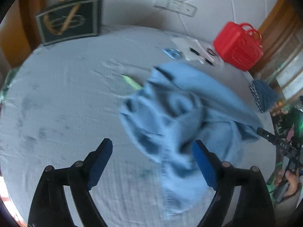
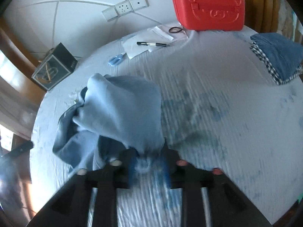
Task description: Fold clothes
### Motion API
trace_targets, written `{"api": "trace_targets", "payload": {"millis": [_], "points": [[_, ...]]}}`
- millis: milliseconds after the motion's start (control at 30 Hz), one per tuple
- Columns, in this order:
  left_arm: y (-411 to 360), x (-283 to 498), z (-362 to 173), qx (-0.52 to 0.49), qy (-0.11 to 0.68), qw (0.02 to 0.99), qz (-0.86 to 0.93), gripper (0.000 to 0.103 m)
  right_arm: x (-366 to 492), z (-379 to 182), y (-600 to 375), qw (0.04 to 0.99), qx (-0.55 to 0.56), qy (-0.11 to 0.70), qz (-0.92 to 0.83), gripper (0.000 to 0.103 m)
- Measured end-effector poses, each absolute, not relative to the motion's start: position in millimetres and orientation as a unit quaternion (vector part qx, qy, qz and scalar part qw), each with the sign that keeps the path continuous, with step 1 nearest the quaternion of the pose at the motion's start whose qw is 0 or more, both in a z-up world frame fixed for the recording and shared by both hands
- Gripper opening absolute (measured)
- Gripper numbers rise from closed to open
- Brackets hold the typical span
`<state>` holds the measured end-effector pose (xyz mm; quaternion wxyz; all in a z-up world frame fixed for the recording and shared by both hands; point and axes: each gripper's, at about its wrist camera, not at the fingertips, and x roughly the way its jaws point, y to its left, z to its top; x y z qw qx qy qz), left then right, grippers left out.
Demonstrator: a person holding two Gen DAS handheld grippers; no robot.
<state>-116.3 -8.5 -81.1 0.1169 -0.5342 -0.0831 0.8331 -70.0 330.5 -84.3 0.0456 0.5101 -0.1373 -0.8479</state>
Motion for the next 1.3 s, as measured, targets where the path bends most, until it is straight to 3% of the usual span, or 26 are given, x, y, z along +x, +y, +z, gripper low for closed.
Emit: {"api": "trace_targets", "payload": {"millis": [267, 300, 333, 400, 500, 567, 600, 633, 667, 700, 900, 1000, 1067, 1133, 1167, 1200, 1300], "points": [[59.4, -109.0, -147.3, -0.576, -0.049, 0.082, 0.812, 0.084, -72.3, -94.5, 346.8, 0.075, 0.517, -0.148, -0.840, 0.060], [59.5, -109.3, -158.1, -0.587, -0.059, 0.085, 0.803, 0.067, -77.0, -100.5, 343.1, 0.078, 0.523, -0.147, -0.836, 0.070], [59.1, -109.9, -168.9, -0.599, -0.072, 0.094, 0.792, 0.040, -81.7, -106.6, 339.3, 0.080, 0.529, -0.147, -0.832, 0.085], [55.5, -109.1, -177.4, -0.608, -0.087, 0.093, 0.784, 0.016, -91.1, -118.6, 331.9, 0.086, 0.540, -0.146, -0.824, 0.098], [38.7, -109.4, -165.6, -0.586, -0.073, 0.057, 0.805, 0.007, -105.2, -136.6, 320.7, 0.094, 0.557, -0.144, -0.813, 0.099], [21.6, -112.8, -145.4, -0.559, -0.056, 0.032, 0.827, 0.006, -115.3, -146.0, 313.2, 0.091, 0.566, -0.136, -0.808, 0.098], [9.9, -115.3, -131.5, -0.542, -0.048, 0.020, 0.839, 0.006, -120.5, -143.9, 309.7, 0.080, 0.565, -0.122, -0.812, 0.085], [-4.4, -117.9, -116.8, -0.526, -0.042, 0.008, 0.849, 0.006, -124.1, -137.2, 306.2, 0.079, 0.559, -0.110, -0.818, 0.046], [-18.9, -120.4, -103.0, -0.512, -0.038, -0.004, 0.858, 0.006, -127.8, -127.5, 302.3, 0.081, 0.553, -0.099, -0.823, 0.023], [-37.3, -122.6, -86.7, -0.495, -0.031, -0.020, 0.868, 0.006, -131.3, -116.4, 298.7, 0.083, 0.545, -0.088, -0.830, 0.008], [-158.0, -133.4, -14.0, -0.421, -0.017, -0.124, 0.899, 0.006, -151.0, -4.8, 263.7, 0.105, 0.429, -0.024, -0.897, 0.008], [-215.0, -141.6, 3.9, -0.406, -0.015, -0.170, 0.898, 0.006, -174.2, 25.3, 230.7, 0.121, 0.403, 0.005, -0.907, 0.008], [-243.9, -151.9, 1.1, -0.410, -0.015, -0.192, 0.891, 0.006, -194.6, 39.3, 210.0, 0.131, 0.393, 0.018, -0.910, 0.019], [-260.8, -161.5, -14.2, -0.428, -0.031, -0.190, 0.883, 0.007, -222.1, 30.7, 200.7, 0.133, 0.414, 0.003, -0.900, 0.044], [-269.1, -167.4, -23.6, -0.441, -0.038, -0.185, 0.877, 0.010, -231.1, 23.4, 196.7, 0.129, 0.430, -0.006, -0.893, 0.050], [-273.8, -170.7, -34.4, -0.454, -0.042, -0.180, 0.872, 0.021, -236.5, 16.8, 193.7, 0.126, 0.443, -0.013, -0.888, 0.055], [-273.4, -173.1, -63.1, -0.479, -0.054, -0.165, 0.860, 0.056, -229.5, -0.8, 193.9, 0.124, 0.458, -0.034, -0.879, 0.058]]}}
